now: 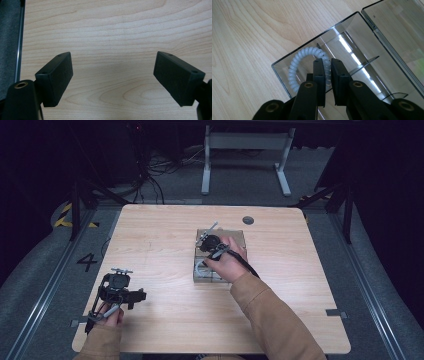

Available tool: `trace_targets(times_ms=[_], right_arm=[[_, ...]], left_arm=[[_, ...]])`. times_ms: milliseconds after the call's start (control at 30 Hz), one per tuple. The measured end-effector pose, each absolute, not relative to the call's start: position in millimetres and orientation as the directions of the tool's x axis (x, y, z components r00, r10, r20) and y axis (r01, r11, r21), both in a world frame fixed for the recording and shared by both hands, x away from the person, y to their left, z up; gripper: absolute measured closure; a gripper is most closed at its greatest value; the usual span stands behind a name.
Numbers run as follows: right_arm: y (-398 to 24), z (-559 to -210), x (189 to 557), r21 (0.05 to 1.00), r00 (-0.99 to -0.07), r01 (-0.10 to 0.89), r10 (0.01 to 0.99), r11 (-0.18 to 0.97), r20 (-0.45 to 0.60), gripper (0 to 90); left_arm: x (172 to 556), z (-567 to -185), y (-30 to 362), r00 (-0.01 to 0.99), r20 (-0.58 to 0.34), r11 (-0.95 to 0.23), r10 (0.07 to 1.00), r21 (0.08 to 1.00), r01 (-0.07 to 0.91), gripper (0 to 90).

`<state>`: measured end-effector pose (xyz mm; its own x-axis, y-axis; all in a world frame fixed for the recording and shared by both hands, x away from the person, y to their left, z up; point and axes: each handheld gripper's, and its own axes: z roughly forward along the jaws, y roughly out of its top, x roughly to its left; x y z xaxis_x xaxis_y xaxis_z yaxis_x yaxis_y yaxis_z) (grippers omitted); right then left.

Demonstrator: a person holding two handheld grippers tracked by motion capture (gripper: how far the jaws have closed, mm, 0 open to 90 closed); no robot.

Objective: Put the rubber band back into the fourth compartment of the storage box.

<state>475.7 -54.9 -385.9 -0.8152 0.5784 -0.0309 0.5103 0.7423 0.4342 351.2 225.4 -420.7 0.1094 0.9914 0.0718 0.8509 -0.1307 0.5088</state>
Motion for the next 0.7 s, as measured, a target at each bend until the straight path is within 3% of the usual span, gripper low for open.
trace_targets(times_ms=[700], right_arm=[[-54.0,-397.1,477.3,0.419,-0.812,0.521,0.583,0.744,-0.026,83.4]], left_arm=[[351.3,-420.7,225.6,0.11,0.072,-0.131,0.991,0.508,0.851,16.4]])
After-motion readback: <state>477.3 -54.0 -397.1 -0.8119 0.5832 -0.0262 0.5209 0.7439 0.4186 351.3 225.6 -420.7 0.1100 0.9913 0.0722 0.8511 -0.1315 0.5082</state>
